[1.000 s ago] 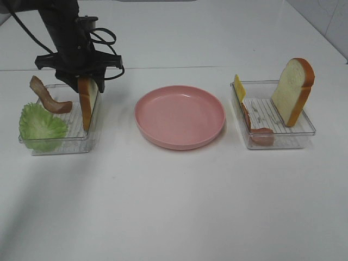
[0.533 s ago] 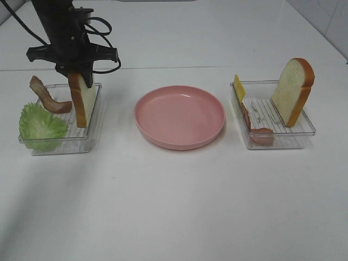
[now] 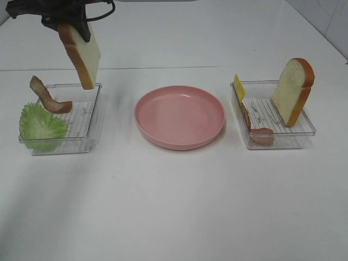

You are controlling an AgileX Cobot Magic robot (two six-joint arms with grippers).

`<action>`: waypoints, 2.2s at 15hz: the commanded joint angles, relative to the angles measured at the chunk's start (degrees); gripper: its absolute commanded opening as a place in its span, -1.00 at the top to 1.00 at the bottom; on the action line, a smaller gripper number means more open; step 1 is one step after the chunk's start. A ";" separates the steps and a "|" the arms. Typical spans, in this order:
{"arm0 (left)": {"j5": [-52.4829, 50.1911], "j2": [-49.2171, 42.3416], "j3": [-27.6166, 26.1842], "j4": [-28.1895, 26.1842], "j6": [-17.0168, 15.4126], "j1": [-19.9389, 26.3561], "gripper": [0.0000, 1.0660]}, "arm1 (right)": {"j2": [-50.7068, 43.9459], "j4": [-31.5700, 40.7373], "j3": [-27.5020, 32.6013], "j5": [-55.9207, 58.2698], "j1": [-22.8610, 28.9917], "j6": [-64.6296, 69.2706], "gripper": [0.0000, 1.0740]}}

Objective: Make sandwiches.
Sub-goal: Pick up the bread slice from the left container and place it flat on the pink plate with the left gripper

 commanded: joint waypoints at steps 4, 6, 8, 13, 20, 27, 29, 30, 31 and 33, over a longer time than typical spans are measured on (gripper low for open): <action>-6.88 0.74 -0.34 -19.82 9.22 -2.23 1.00 | -1.66 -0.06 0.17 -0.29 -0.17 -0.34 -0.84; -9.45 2.01 -0.34 -25.10 12.20 -3.21 1.00 | -1.60 -0.06 0.17 -0.29 -0.17 -0.34 -0.84; -12.32 4.98 -0.34 -32.83 16.79 -4.58 1.00 | -1.60 -0.06 0.17 -0.29 -0.17 -0.34 -0.84; -13.24 13.92 -0.34 -40.51 20.45 -5.16 1.00 | -1.60 -0.06 0.17 -0.29 -0.17 -0.34 -0.84; -17.88 22.46 -0.34 -50.59 23.26 -5.16 1.00 | -1.60 -0.06 0.17 -0.29 -0.17 -0.34 -0.84; -17.88 25.61 -0.34 -54.49 22.92 -5.16 1.00 | -1.60 -0.06 0.17 -0.29 -0.17 -0.34 -0.84; -17.88 25.78 -0.34 -54.14 19.60 -5.16 0.96 | -1.60 -0.06 0.17 -0.29 -0.17 -0.34 -0.84; -17.88 25.84 -0.34 -51.97 18.22 -5.16 0.62 | -1.60 -0.06 0.17 -0.29 -0.17 -0.34 -0.84; -17.13 25.84 -0.34 -51.28 18.22 -5.16 0.28 | -1.60 -0.06 0.17 -0.29 -0.17 -0.34 -0.84; -16.10 25.78 -0.34 -51.05 18.56 -5.16 -0.37 | -1.60 -0.06 0.17 -0.29 -0.17 -0.34 -0.84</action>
